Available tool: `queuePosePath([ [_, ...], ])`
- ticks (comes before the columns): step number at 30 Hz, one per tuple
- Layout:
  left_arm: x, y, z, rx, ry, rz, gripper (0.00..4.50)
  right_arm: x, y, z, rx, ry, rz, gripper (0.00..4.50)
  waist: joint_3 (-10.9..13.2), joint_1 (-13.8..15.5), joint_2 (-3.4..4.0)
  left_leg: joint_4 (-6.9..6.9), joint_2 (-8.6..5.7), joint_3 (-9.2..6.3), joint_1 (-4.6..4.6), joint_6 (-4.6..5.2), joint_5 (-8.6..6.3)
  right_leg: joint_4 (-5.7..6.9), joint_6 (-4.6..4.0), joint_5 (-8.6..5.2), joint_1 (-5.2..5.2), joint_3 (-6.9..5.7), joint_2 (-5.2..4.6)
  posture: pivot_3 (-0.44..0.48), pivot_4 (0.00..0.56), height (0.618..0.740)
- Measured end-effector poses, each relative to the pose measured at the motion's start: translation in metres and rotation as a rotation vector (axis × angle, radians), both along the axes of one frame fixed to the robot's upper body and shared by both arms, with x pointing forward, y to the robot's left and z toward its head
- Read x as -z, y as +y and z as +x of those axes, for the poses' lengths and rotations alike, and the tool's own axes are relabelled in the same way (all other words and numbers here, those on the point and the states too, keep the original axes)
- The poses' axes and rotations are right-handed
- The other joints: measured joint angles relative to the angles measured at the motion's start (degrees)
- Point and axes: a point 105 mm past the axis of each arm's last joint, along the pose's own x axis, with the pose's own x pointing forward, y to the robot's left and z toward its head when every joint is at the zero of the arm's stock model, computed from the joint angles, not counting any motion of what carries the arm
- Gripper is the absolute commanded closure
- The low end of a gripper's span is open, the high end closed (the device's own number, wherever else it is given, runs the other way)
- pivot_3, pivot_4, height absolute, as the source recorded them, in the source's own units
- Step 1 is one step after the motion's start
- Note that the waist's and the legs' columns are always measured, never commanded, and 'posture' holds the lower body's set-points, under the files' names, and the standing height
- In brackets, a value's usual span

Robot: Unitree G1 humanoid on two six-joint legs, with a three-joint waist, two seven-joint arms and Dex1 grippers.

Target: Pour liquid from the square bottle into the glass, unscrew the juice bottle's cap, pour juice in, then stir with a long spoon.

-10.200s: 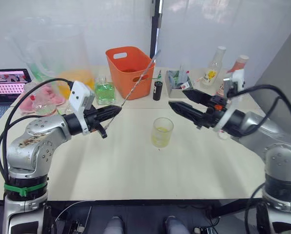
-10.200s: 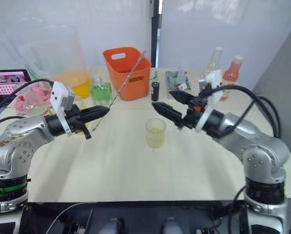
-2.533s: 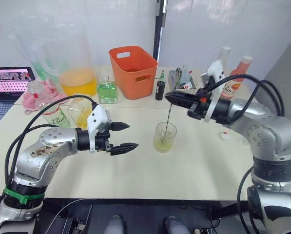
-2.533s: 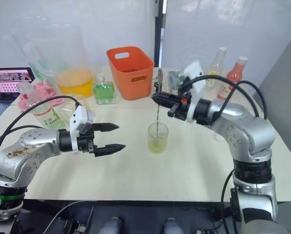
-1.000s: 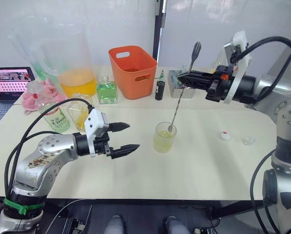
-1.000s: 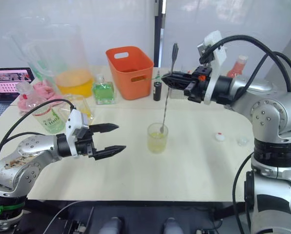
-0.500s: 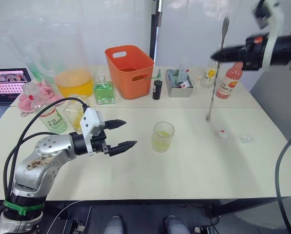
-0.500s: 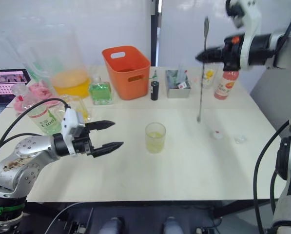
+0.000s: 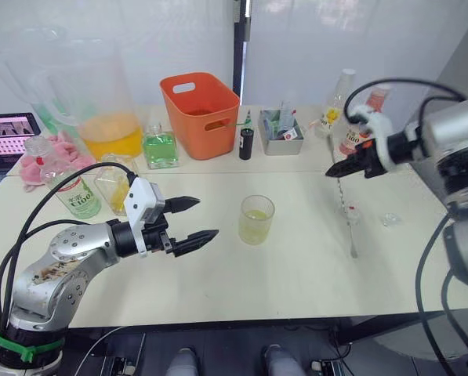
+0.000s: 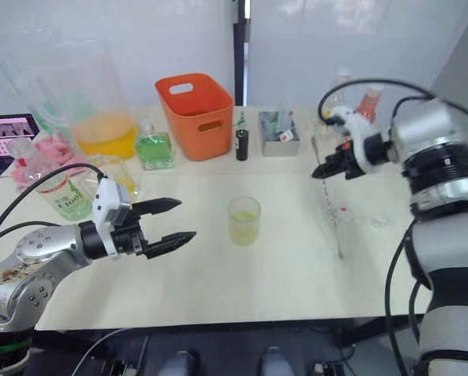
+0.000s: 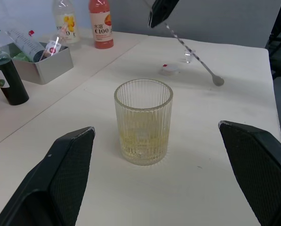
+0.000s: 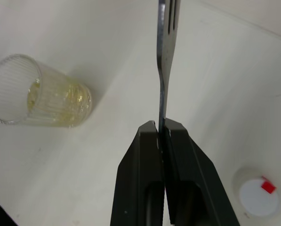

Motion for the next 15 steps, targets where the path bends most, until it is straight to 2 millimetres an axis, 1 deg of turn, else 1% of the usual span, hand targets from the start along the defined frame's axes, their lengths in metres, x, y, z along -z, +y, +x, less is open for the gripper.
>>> queuePosePath([
  [1, 0.000, -0.001, -0.001, -0.008, -0.006, -0.005, 0.03, 0.011, 0.003, 0.002, -0.003, 0.031, -0.005, 4.50, 0.0, -0.1, 0.00, 0.00, 0.00, -0.01, 0.00, 0.00, 0.00, 0.03, -0.01, 0.01, 0.00, 0.00, 0.01, 0.000, 0.150, 0.740],
  [2, 0.000, -0.001, -0.001, -0.009, -0.007, -0.006, 0.03, 0.013, 0.004, 0.002, -0.004, 0.036, -0.005, 4.50, 0.0, -0.1, 0.00, 0.00, 0.00, -0.01, 0.01, 0.00, 0.00, 0.03, -0.01, 0.01, 0.00, 0.00, 0.01, 0.000, 0.150, 0.740],
  [5, 0.002, -0.002, -0.003, -0.047, -0.016, -0.006, 0.03, 0.040, 0.013, 0.006, 0.000, 0.103, -0.019, 4.50, 0.0, -0.2, 0.00, 0.00, 0.00, -0.03, 0.06, 0.00, 0.00, 0.02, -0.07, 0.05, 0.09, 0.00, 0.01, 0.000, 0.150, 0.740],
  [8, 0.004, -0.002, -0.006, -0.066, -0.016, -0.005, 0.03, 0.068, 0.017, 0.008, 0.017, 0.153, -0.031, 4.50, 0.0, 0.0, 0.00, 0.02, -0.01, -0.04, 0.04, 0.00, 0.00, 0.05, -0.07, 0.05, 0.08, 0.00, 0.01, 0.000, 0.150, 0.740],
  [11, 0.006, -0.001, -0.007, -0.090, -0.019, -0.009, 0.03, 0.081, 0.017, 0.012, 0.038, 0.142, -0.058, 4.50, 0.0, 0.1, 0.00, 0.04, -0.02, -0.04, 0.03, 0.00, 0.00, 0.04, -0.07, 0.07, 0.09, 0.00, 0.01, 0.000, 0.150, 0.740],
  [15, 0.008, 0.001, -0.008, -0.130, -0.030, 0.028, 0.03, 0.095, 0.012, 0.015, 0.065, 0.130, -0.081, 4.50, 0.0, 0.1, 0.00, 0.04, -0.02, -0.04, 0.05, 0.00, 0.00, 0.04, -0.07, 0.07, 0.11, 0.00, 0.01, 0.000, 0.150, 0.740],
])
